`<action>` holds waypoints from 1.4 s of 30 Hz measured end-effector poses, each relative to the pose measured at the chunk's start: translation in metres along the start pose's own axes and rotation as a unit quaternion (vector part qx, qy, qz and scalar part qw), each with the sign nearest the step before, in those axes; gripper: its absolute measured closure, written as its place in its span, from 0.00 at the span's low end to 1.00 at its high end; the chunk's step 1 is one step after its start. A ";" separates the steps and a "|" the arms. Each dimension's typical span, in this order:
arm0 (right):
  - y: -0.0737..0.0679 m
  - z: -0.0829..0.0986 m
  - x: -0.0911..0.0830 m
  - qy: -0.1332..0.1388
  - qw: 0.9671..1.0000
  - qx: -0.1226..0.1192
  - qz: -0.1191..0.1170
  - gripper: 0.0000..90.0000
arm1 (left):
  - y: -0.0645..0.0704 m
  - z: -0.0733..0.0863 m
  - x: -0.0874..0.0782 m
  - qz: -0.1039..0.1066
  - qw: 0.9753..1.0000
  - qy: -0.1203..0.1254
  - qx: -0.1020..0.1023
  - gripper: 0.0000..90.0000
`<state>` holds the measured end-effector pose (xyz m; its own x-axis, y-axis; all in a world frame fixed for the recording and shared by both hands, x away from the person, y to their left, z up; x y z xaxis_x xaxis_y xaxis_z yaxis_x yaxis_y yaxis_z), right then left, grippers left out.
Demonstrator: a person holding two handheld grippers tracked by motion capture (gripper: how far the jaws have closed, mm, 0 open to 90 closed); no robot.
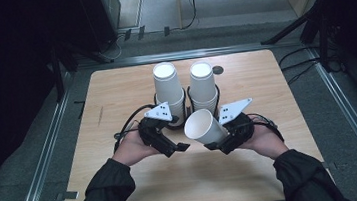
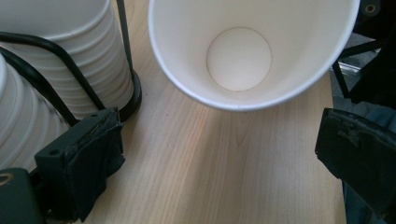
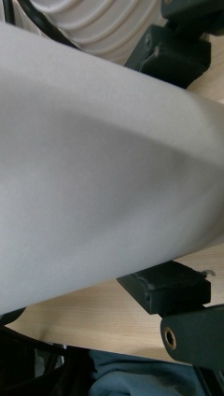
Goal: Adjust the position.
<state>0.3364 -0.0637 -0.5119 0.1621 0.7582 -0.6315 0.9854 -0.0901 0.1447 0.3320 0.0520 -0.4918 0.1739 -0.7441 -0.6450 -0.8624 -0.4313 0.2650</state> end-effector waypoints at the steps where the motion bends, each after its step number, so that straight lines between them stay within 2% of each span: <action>1: 0.000 0.000 -0.001 0.000 1.000 0.002 0.000 0.23 | 0.000 0.002 0.000 0.006 1.000 -0.003 0.001 0.01; 4: -0.001 0.000 -0.002 0.002 1.000 -0.004 -0.002 0.23 | -0.001 0.005 0.000 0.012 1.000 -0.002 0.001 0.02; 9: -0.001 -0.001 -0.003 0.003 1.000 -0.005 -0.002 0.23 | -0.007 0.010 0.003 0.009 1.000 0.001 -0.014 0.02; 12: -0.001 -0.001 -0.003 0.005 1.000 -0.003 -0.005 0.23 | -0.007 0.011 0.005 0.017 1.000 0.001 -0.023 0.02; 13: -0.002 -0.001 -0.003 0.005 1.000 -0.003 -0.008 0.23 | -0.005 0.009 0.006 0.023 0.999 0.005 -0.031 0.02; 15: -0.003 -0.001 -0.002 0.005 1.000 -0.005 -0.009 0.23 | -0.002 0.005 0.006 0.025 0.999 0.014 -0.031 0.02; 17: -0.003 -0.002 -0.001 0.006 1.000 -0.006 -0.010 0.23 | 0.003 -0.001 0.005 0.039 0.998 0.032 -0.037 0.02; 20: -0.005 -0.005 0.000 0.015 1.000 -0.005 -0.014 0.23 | 0.008 -0.007 0.006 0.044 0.997 0.050 -0.036 0.02; 24: -0.005 -0.008 0.001 0.021 1.000 -0.003 -0.015 0.23 | 0.012 -0.011 0.010 0.048 0.997 0.053 -0.037 0.02; 26: -0.006 -0.010 0.002 0.028 0.999 -0.001 -0.017 0.23 | 0.014 -0.014 0.012 0.055 0.996 0.063 -0.042 0.02; 29: -0.009 -0.011 0.006 0.026 0.999 -0.003 -0.022 0.23 | 0.016 -0.017 0.013 0.062 0.995 0.070 -0.046 0.02; 34: -0.011 -0.012 0.011 0.025 0.999 -0.001 -0.028 0.23 | 0.019 -0.019 0.017 0.067 0.994 0.072 -0.045 0.02; 35: -0.012 -0.013 0.014 0.025 0.999 -0.001 -0.029 0.23 | 0.021 -0.020 0.018 0.072 0.993 0.076 -0.047 0.02; 38: -0.013 -0.014 0.016 0.028 0.999 -0.002 -0.032 0.23 | 0.022 -0.021 0.018 0.073 0.993 0.078 -0.046 0.02; 39: -0.013 -0.015 0.016 0.028 0.999 -0.001 -0.033 0.23 | 0.023 -0.021 0.017 0.072 0.994 0.077 -0.039 0.02; 40: -0.015 -0.015 0.017 0.027 0.999 0.004 -0.040 0.23 | 0.023 -0.021 0.016 0.069 0.994 0.078 -0.034 0.06; 42: -0.016 -0.016 0.017 0.027 0.999 -0.001 -0.038 0.23 | 0.024 -0.021 0.015 0.063 0.995 0.078 -0.029 0.08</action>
<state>0.3228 -0.0394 -0.5125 0.0831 0.7967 -0.5987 0.9947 -0.0295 0.0988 0.3238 0.0199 -0.4804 0.1422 -0.8620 -0.4865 -0.8534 -0.3558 0.3809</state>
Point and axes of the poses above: each handheld gripper's, and its own axes: x roughly forward along the jaws, z roughly out of its underside, y roughly to its right, the point moved 10 cm from there along x, roughly forward along the jaws, and after that the axes turned 12 degrees about -x, right-handed, at the moved point
